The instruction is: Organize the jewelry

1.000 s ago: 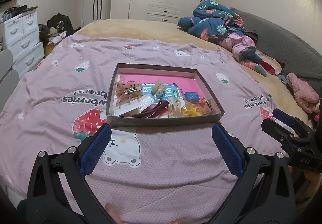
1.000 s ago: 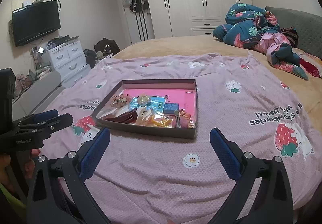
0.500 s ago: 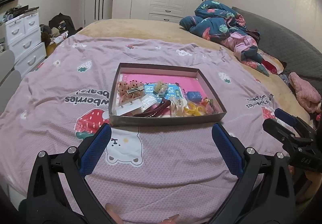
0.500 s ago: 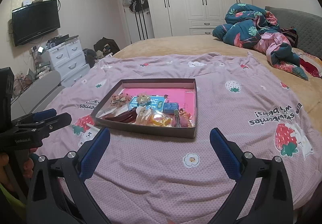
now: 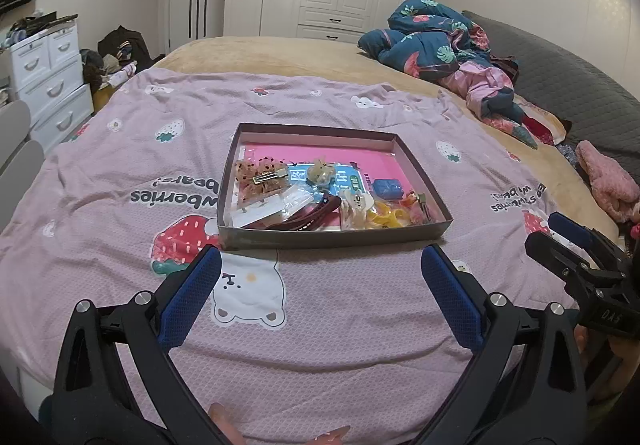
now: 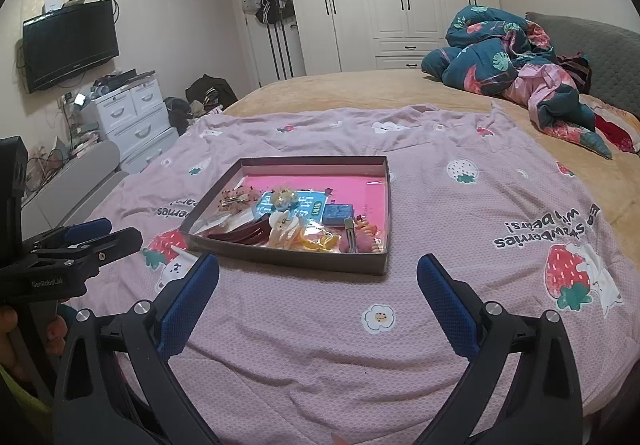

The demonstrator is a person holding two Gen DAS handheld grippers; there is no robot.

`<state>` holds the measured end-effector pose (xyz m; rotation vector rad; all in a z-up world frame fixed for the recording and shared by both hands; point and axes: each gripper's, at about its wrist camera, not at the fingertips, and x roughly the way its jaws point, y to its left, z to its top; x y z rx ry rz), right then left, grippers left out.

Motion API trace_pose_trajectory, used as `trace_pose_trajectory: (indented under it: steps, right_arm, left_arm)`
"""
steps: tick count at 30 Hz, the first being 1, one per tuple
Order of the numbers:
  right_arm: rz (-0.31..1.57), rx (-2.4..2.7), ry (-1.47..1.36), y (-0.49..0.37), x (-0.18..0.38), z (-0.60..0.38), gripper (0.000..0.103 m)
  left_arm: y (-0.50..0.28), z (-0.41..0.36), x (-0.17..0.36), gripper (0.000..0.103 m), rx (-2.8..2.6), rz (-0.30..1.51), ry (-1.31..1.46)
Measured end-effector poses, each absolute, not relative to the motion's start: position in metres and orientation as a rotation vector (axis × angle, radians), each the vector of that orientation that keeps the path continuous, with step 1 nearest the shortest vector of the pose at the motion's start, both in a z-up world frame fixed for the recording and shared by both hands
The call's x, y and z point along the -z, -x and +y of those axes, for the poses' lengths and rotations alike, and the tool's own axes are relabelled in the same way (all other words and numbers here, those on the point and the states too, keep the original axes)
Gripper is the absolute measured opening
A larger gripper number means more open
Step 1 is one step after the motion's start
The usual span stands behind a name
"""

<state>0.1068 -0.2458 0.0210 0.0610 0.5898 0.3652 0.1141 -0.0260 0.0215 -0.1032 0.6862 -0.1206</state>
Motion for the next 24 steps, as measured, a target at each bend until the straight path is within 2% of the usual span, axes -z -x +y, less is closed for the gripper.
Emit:
trace_pose_trajectory:
  steps: [24]
  right_arm:
    - [0.594,-0.364,-0.062,-0.1079,-0.02,-0.2476,0.099]
  left_arm:
    - [-0.1121,-0.0206,-0.0154,0.094,0.112,0.696,0.101]
